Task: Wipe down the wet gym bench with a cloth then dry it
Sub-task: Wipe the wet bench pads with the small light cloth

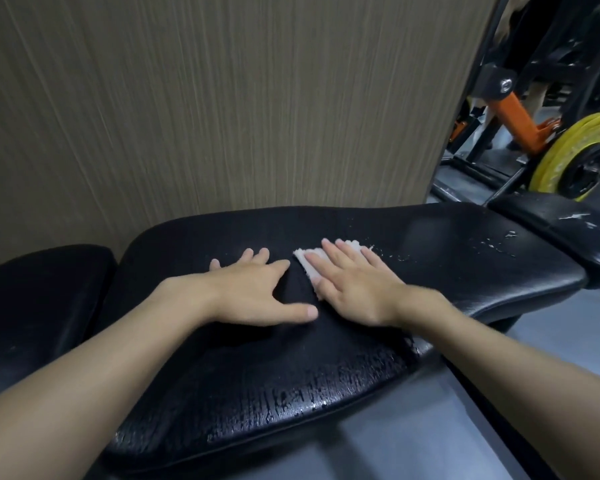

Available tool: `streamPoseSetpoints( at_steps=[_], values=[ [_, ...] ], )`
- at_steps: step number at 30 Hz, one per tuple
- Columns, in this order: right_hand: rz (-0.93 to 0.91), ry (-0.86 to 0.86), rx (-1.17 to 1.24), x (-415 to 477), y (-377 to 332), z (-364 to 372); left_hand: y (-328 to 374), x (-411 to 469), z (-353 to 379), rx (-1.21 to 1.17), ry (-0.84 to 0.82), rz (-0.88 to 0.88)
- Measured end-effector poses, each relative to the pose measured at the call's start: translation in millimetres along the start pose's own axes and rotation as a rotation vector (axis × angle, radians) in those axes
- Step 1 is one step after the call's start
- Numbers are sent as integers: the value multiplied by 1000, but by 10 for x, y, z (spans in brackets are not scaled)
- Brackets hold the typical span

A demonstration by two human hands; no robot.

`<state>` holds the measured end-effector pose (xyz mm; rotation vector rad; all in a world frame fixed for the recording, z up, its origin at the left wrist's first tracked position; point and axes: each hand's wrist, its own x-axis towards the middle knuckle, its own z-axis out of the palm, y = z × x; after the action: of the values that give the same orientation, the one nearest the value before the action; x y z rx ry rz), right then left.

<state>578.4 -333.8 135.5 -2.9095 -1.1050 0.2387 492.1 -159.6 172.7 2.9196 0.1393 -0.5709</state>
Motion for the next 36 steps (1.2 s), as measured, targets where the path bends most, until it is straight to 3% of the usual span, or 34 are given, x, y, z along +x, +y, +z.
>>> streamPoseSetpoints(
  at_steps=[8, 13, 20, 29, 36],
  values=[
    [125, 12, 73, 1369, 419, -164, 9, 117, 116, 7, -15, -11],
    [162, -3, 106, 1550, 479, -188, -1, 164, 107, -3, -16, -28],
    [72, 75, 42, 718, 320, -18, -29, 191, 137, -36, 20, -11],
    [77, 35, -72, -927, -74, 109, -45, 178, 155, 3, 52, 26],
    [66, -5, -3, -1125, -132, 112, -71, 166, 192, 59, 70, 63]
  ],
)
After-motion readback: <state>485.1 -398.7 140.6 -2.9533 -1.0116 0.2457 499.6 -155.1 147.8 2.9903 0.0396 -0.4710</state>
